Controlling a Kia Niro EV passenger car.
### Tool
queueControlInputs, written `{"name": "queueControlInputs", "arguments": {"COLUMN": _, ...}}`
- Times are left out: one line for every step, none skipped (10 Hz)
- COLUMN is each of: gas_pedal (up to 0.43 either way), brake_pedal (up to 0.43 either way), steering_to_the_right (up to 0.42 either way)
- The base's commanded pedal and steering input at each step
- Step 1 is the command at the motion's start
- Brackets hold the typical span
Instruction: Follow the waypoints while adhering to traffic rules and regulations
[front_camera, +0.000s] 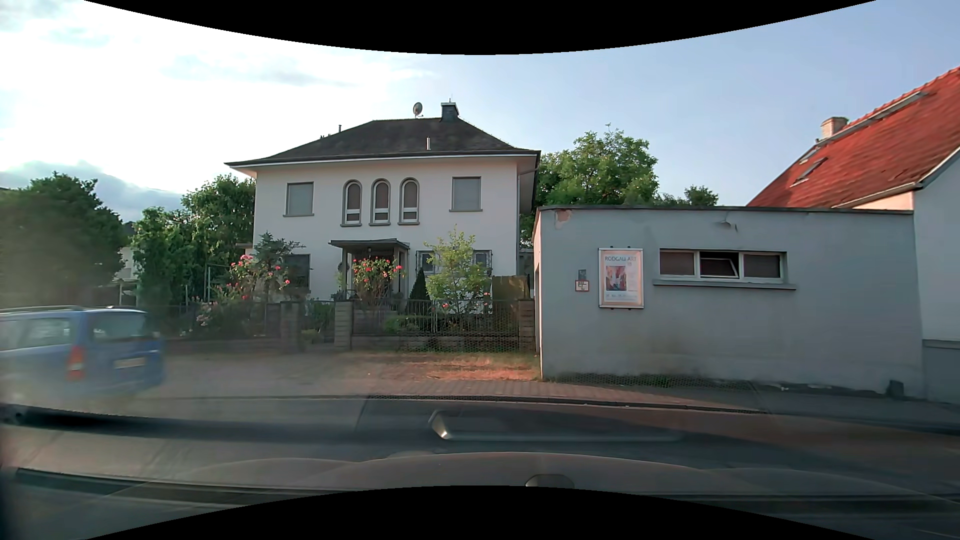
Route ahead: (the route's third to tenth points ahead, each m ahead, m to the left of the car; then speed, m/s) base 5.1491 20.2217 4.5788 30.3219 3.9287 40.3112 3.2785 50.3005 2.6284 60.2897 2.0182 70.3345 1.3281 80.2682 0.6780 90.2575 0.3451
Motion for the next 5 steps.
{"name": "queueControlInputs", "arguments": {"gas_pedal": 0.000, "brake_pedal": 0.098, "steering_to_the_right": -0.257}}
{"name": "queueControlInputs", "arguments": {"gas_pedal": 0.000, "brake_pedal": 0.104, "steering_to_the_right": -0.257}}
{"name": "queueControlInputs", "arguments": {"gas_pedal": 0.000, "brake_pedal": 0.116, "steering_to_the_right": -0.257}}
{"name": "queueControlInputs", "arguments": {"gas_pedal": 0.000, "brake_pedal": 0.122, "steering_to_the_right": -0.257}}
{"name": "queueControlInputs", "arguments": {"gas_pedal": 0.000, "brake_pedal": 0.128, "steering_to_the_right": -0.257}}
